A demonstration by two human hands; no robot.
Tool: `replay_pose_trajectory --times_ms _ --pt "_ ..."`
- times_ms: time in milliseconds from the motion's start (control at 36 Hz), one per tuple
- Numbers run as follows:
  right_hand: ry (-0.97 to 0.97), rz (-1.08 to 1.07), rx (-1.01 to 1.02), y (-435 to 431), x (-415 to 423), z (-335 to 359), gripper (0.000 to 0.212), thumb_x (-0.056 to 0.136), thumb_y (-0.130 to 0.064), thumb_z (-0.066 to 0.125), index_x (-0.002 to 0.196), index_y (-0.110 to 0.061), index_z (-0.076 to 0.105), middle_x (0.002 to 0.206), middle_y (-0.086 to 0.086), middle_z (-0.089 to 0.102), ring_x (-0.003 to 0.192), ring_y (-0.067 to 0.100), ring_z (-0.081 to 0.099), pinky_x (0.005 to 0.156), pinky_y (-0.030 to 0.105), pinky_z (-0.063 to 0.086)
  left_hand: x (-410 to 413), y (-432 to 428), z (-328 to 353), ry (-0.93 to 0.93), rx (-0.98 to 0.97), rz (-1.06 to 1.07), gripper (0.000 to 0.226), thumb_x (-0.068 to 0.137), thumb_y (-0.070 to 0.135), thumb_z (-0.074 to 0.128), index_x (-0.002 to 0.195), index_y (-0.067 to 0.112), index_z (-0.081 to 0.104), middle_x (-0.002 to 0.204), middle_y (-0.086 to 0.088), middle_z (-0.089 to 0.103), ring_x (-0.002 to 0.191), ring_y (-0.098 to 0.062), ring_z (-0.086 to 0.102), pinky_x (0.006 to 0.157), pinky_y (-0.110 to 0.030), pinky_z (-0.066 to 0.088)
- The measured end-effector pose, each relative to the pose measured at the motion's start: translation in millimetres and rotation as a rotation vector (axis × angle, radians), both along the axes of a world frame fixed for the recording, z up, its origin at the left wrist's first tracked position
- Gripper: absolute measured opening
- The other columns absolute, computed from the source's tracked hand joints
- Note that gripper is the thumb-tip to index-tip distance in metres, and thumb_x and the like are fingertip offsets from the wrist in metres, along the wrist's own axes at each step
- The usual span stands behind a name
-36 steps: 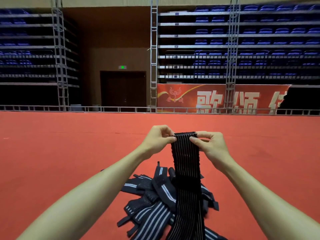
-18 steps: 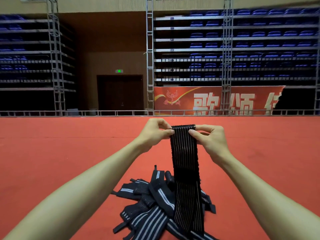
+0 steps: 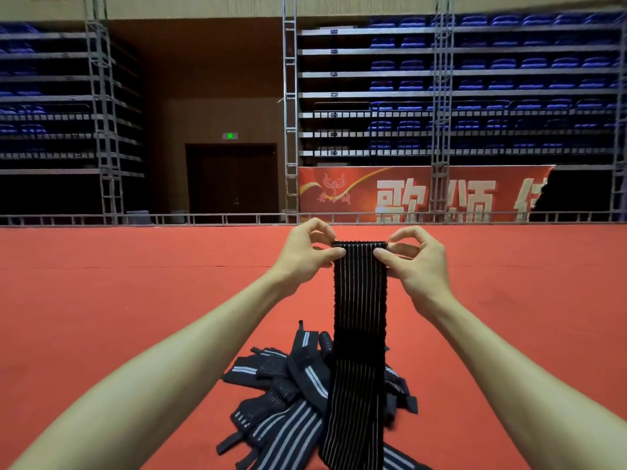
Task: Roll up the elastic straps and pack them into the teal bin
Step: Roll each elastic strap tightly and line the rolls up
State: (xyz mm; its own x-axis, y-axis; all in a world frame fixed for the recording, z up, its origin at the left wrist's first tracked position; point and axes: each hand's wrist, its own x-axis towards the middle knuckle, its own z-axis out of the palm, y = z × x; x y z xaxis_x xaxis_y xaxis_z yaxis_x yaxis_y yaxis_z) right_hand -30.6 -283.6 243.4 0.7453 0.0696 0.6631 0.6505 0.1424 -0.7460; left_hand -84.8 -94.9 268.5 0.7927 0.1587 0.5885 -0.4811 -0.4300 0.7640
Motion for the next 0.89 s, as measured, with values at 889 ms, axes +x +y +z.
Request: replay_pose_trajectory --times_ms 889 --pt "-0.240 -0.012 -0.078 26.6 -1.4 -22.6 0.031 0.087 0.005 0.067 0.098 -0.025 0.065 0.100 -0.013 0.068 0.095 0.004 0.065 0.083 0.021 0.054 8.1 -15.3 -22.5 0.048 -0.282 -0.132 0.015 0.099 0.006 0.054 0.107 0.017 0.048 0.105 -0.015 0.057 0.094 -0.025 0.061 0.079 -0.037 0.053"
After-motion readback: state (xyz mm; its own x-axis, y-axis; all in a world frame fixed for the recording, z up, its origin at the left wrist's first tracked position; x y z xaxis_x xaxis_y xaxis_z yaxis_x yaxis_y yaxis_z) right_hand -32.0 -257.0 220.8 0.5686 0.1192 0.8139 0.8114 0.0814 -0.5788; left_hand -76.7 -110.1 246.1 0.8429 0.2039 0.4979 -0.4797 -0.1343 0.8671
